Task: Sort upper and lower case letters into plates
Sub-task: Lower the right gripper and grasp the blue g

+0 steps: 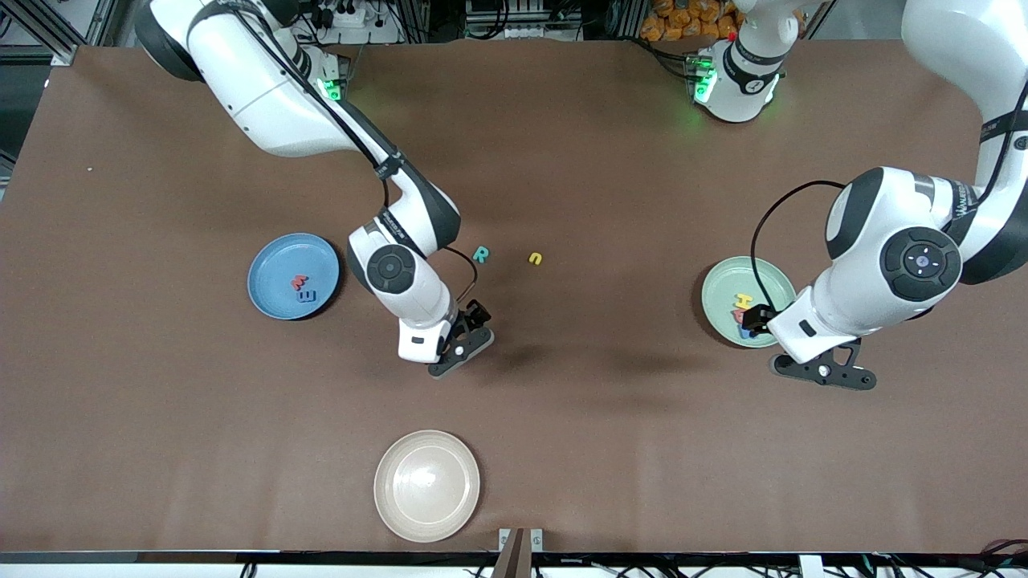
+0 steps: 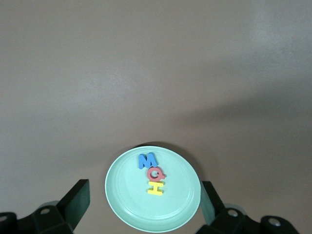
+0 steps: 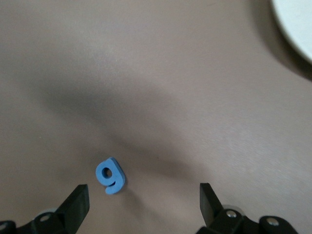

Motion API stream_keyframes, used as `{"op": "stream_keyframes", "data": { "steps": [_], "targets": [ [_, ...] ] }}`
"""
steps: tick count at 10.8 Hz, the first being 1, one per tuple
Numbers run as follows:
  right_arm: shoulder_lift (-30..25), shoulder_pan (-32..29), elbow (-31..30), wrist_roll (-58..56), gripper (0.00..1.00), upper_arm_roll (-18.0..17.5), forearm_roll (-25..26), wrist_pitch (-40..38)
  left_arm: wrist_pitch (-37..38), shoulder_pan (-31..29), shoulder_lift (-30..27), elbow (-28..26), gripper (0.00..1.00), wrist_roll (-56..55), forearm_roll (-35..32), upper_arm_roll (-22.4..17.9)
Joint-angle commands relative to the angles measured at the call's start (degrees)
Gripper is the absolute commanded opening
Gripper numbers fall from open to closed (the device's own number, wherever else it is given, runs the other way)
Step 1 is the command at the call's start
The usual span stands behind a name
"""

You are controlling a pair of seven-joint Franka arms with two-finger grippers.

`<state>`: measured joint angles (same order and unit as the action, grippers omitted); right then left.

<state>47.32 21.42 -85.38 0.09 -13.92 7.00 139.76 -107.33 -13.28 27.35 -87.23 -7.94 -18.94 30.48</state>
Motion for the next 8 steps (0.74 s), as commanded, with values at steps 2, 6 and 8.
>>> {"op": "stream_keyframes", "data": {
  "steps": [2,6,8],
  "targets": [
    [6.02,1.17,7.23,0.53,1.0,-0.49,1.79,-0.45,1.24,0.01,-0.36,0.57,1.0,0.04,-1.37,0.19],
    [7.79,2.04,9.53,0.7,1.0,-0.67,1.62,-1.59,1.33,0.1,-0.98,-0.91,1.0,-1.72,-0.84,1.86],
    [7.79,2.22,9.54,0.44,1.0,-0.75,1.62,-2.83,1.33,1.41,-0.63,-0.92,1.0,-1.9,-0.84,1.86]
  ]
}}
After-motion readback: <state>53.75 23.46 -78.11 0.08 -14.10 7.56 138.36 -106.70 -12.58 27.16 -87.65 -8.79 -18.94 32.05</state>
